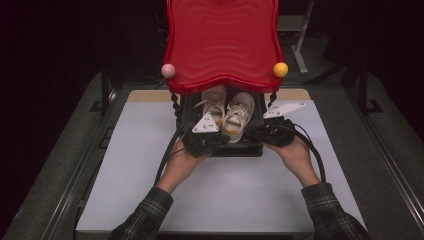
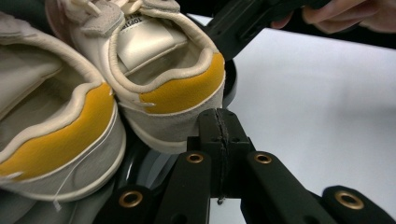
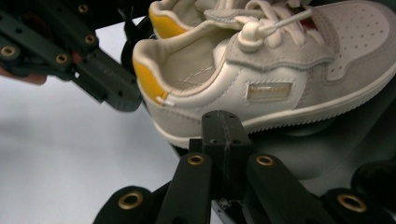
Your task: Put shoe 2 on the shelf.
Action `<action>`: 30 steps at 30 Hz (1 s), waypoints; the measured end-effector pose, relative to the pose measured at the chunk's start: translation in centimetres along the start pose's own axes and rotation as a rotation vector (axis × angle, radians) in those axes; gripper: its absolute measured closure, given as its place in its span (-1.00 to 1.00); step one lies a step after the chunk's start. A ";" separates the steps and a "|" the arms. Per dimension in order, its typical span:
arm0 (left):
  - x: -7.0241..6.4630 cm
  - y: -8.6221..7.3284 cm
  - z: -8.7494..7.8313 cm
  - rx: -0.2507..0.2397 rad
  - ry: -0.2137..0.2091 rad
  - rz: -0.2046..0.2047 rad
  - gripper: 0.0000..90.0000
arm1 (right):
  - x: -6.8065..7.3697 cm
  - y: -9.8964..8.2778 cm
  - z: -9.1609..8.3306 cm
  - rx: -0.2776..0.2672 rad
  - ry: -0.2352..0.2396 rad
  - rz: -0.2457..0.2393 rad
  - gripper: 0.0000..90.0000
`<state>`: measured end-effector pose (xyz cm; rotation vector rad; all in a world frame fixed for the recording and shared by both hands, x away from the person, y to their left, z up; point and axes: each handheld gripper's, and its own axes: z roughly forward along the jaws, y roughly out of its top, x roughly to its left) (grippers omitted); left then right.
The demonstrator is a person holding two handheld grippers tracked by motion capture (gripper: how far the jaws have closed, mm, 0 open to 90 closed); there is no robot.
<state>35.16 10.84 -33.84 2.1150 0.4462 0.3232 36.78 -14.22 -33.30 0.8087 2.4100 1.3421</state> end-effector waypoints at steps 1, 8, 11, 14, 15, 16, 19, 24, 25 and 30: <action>0.0 0.0 0.1 0.001 0.007 0.007 1.00 | -0.1 0.0 0.0 -0.001 -0.006 -0.003 0.99; 0.4 0.3 0.6 -0.020 0.010 0.014 1.00 | -0.2 0.4 0.2 -0.009 -0.064 -0.001 0.99; 0.6 0.6 1.1 -0.023 0.024 0.016 1.00 | -0.3 0.5 0.2 -0.011 -0.104 0.001 0.99; 0.7 0.8 1.4 -0.026 0.048 0.015 1.00 | -0.4 0.6 0.3 -0.012 -0.123 0.005 0.99; 0.8 0.8 1.5 -0.029 0.050 0.012 1.00 | -0.4 0.6 0.3 -0.013 -0.123 0.006 0.99; 0.8 0.8 1.5 -0.029 0.050 0.012 1.00 | -0.4 0.6 0.3 -0.013 -0.123 0.006 0.99; 0.9 0.8 1.9 -0.036 0.063 -0.008 1.00 | -0.3 0.6 0.4 -0.009 -0.128 0.003 0.99; 1.1 0.6 2.4 -0.026 0.084 -0.022 1.00 | -0.4 0.5 0.8 0.002 -0.130 -0.001 0.99; 1.1 0.6 2.5 -0.022 0.089 -0.025 1.00 | -0.3 0.5 0.9 0.007 -0.134 -0.004 0.99; 1.0 0.5 2.7 -0.011 0.094 -0.026 1.00 | -0.2 0.4 1.1 0.013 -0.129 -0.003 0.99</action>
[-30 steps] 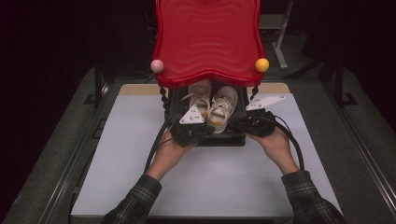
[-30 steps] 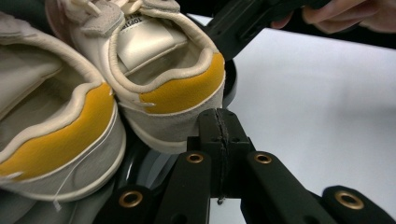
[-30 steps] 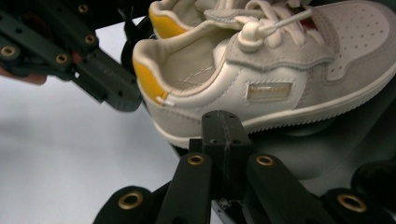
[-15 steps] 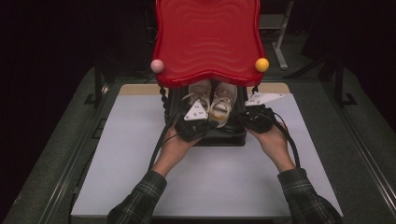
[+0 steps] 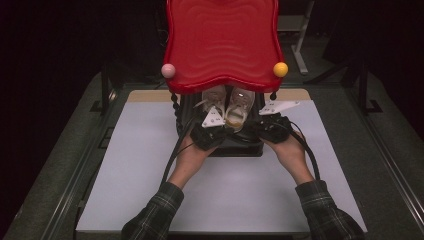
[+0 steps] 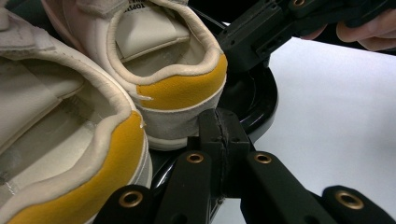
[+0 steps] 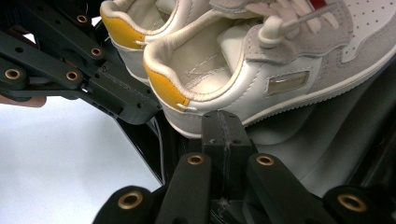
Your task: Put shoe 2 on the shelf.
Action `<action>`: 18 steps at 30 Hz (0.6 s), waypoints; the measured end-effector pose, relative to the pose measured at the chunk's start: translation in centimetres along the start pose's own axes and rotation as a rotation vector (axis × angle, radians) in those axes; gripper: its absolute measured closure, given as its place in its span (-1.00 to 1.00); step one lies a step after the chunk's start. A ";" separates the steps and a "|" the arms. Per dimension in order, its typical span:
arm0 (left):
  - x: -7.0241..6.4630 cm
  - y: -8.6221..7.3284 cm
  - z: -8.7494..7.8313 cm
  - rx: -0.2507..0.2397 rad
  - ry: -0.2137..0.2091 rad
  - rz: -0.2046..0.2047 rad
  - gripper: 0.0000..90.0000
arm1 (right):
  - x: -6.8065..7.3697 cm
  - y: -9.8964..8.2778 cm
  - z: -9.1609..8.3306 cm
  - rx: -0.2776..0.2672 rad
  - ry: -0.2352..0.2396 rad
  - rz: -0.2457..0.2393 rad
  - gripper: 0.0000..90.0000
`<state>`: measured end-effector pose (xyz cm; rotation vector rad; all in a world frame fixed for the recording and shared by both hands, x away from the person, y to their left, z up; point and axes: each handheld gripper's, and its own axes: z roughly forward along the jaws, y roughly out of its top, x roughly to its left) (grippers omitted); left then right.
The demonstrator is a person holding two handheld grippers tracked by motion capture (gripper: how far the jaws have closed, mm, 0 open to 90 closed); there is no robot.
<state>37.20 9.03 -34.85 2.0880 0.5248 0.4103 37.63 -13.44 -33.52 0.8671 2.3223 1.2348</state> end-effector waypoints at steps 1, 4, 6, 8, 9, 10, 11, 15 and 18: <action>-0.1 0.0 0.0 0.001 0.003 0.004 1.00 | 0.0 0.0 0.0 0.001 0.001 0.000 0.99; 0.0 0.0 -0.4 -0.004 -0.013 -0.010 1.00 | 0.0 0.0 -0.2 -0.002 0.008 -0.001 0.98; -0.1 0.1 -0.6 0.001 -0.019 -0.009 0.95 | 0.1 0.0 -0.3 -0.005 0.011 0.001 0.97; -0.2 0.2 -1.6 0.008 -0.027 -0.003 0.86 | 0.2 0.1 -0.7 -0.012 0.025 0.004 0.90; -0.2 0.2 -1.9 0.006 -0.030 -0.006 0.81 | 0.2 0.1 -0.9 -0.013 0.031 0.006 0.85; -0.2 0.2 -2.2 0.009 -0.035 -0.015 0.74 | 0.2 0.1 -1.0 -0.015 0.038 0.004 0.80; -0.2 0.2 -2.5 0.007 -0.039 -0.022 0.67 | 0.2 0.0 -1.1 -0.016 0.040 0.002 0.73; -0.1 0.1 -3.4 0.009 -0.041 -0.038 0.43 | 0.3 -0.1 -1.6 -0.014 0.050 0.003 0.45; 0.0 -0.1 -4.0 0.013 -0.044 -0.055 0.22 | 0.5 -0.2 -1.9 -0.013 0.055 0.009 0.27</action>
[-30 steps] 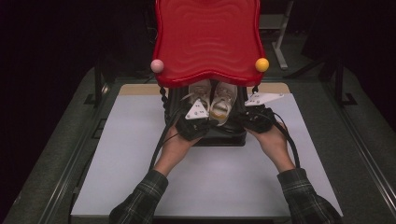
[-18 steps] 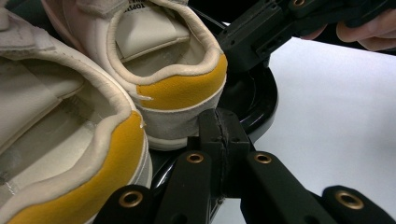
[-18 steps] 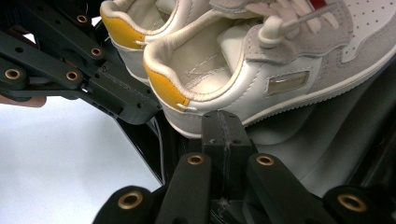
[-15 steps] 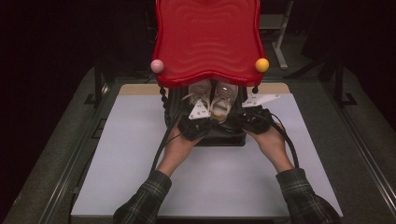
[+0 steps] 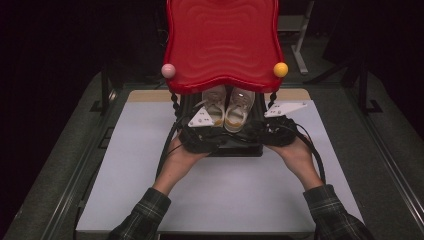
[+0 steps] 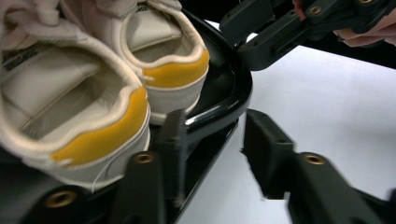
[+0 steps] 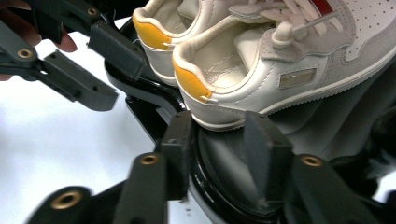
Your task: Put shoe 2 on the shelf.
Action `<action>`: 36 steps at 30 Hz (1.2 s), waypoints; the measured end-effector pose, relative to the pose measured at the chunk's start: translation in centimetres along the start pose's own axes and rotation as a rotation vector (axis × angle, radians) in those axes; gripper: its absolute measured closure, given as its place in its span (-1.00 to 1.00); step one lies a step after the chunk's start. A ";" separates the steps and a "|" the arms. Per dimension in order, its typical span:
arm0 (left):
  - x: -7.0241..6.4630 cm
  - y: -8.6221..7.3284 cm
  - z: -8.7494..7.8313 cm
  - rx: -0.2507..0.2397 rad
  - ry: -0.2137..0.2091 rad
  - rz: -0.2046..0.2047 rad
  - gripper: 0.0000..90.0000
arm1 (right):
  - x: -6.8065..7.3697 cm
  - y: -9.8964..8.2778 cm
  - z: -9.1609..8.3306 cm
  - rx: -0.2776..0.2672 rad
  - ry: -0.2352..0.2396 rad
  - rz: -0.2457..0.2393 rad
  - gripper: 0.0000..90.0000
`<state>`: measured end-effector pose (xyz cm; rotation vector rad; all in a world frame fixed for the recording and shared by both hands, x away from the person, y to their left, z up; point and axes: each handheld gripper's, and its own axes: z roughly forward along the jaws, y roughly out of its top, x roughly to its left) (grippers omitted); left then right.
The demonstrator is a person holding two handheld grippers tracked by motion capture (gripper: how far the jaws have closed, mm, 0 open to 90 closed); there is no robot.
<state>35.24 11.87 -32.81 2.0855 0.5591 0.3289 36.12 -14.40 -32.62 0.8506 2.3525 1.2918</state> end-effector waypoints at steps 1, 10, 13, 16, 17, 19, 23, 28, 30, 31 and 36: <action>0.0 -0.1 -0.2 0.003 0.000 -0.004 0.16 | 0.0 0.0 -0.1 0.000 0.002 0.004 0.21; -0.1 -1.7 -2.2 0.030 0.006 -0.006 -0.33 | 0.7 -1.2 -1.0 0.001 -0.010 0.001 -0.11; -0.4 -2.4 -2.9 0.033 0.019 -0.011 -0.41 | 0.7 -2.0 -1.4 0.011 -0.013 0.009 -0.18; -0.6 -3.2 -3.8 0.030 0.029 -0.023 -0.45 | 0.8 -2.9 -1.9 0.013 -0.026 0.012 -0.22; -0.6 -3.2 -3.8 0.030 0.029 -0.023 -0.46 | 0.8 -3.2 -2.1 0.010 -0.028 0.015 -0.22; -0.7 -4.2 -4.6 0.033 0.046 -0.029 -0.46 | 0.8 -3.8 -2.4 0.020 -0.031 0.016 -0.22; -0.9 -6.0 -5.5 0.039 0.073 -0.041 -0.46 | 0.9 -5.1 -3.3 0.025 -0.034 0.030 -0.23; -0.7 -8.4 -6.9 0.053 0.097 -0.054 -0.49 | 0.9 -6.9 -4.6 0.032 -0.040 0.059 -0.24; -0.7 -8.8 -7.1 0.056 0.099 -0.061 -0.51 | 0.9 -7.3 -4.9 0.035 -0.039 0.070 -0.25; -0.8 -9.8 -7.7 0.063 0.106 -0.071 -0.52 | 0.8 -8.1 -5.3 0.038 -0.035 0.088 -0.28; -1.0 -12.2 -8.7 0.089 0.109 -0.097 -0.58 | 0.9 -10.1 -5.9 0.063 -0.057 0.113 -0.38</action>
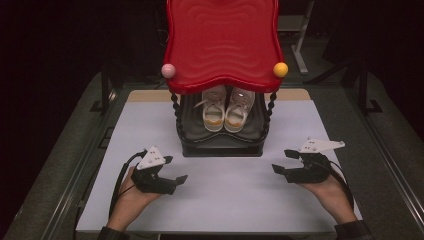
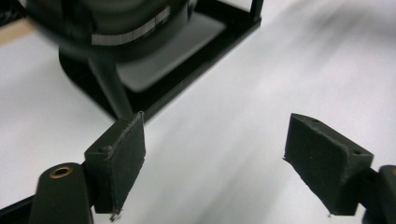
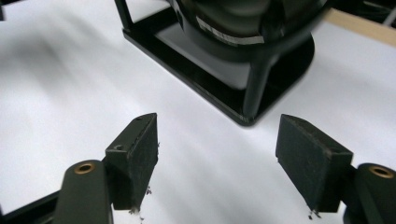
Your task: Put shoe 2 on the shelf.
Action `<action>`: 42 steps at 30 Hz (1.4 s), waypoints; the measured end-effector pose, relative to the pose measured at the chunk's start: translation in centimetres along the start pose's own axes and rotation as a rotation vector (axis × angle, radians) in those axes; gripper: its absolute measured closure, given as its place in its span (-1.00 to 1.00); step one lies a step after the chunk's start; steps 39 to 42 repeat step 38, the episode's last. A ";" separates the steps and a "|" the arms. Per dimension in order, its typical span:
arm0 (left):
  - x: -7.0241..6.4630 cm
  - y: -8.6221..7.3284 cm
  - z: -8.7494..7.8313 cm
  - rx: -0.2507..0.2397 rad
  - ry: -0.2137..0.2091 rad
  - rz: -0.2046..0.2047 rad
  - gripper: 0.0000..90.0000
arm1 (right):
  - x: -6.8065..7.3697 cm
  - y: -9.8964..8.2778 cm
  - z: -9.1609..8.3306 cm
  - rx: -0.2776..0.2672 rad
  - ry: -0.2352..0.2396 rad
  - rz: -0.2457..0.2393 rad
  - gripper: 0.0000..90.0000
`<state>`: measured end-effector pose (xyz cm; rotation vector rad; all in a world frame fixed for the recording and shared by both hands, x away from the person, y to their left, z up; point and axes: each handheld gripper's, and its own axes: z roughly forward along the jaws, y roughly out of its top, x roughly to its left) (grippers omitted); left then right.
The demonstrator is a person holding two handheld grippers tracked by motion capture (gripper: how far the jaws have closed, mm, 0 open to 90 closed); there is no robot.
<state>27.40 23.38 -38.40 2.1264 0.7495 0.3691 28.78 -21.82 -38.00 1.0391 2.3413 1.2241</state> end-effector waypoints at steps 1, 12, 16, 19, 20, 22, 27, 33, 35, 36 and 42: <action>0.0 0.0 0.0 0.000 0.000 0.000 -0.59 | 0.0 0.0 0.0 0.000 0.000 0.000 -0.38; 0.5 -4.8 -0.9 0.119 0.035 -0.020 -0.68 | -1.1 -4.6 -1.4 0.033 -0.074 0.054 -0.72; 0.9 -5.7 -1.3 0.128 0.055 -0.028 -0.69 | -1.6 -6.4 -1.4 0.061 -0.121 0.081 -0.80; 1.4 -6.8 -1.5 0.134 0.069 -0.039 -0.70 | -1.8 -7.3 -1.2 0.074 -0.134 0.086 -0.85; 1.5 -7.1 -1.6 0.136 0.073 -0.039 -0.70 | -1.9 -7.7 -1.1 0.086 -0.141 0.086 -0.89; 1.9 -7.7 -1.5 0.148 0.080 -0.045 -0.70 | -2.2 -8.7 -0.6 0.141 -0.145 0.094 -0.96; 2.7 -8.9 -1.0 0.153 0.068 -0.049 -0.71 | -2.7 -9.5 0.0 0.177 -0.175 0.100 -1.00; 2.8 -9.3 -1.1 0.118 0.057 -0.038 -0.71 | -2.7 -9.5 0.0 0.175 -0.175 0.096 -1.00; 2.8 -9.4 -1.1 0.118 0.059 -0.036 -0.71 | -2.7 -9.5 0.0 0.175 -0.176 0.097 -1.00; 2.8 -9.4 -1.1 0.118 0.059 -0.037 -0.71 | -2.7 -9.5 0.0 0.175 -0.176 0.097 -1.00; 2.8 -9.4 -1.1 0.118 0.059 -0.037 -0.71 | -2.7 -9.5 0.0 0.175 -0.176 0.096 -1.00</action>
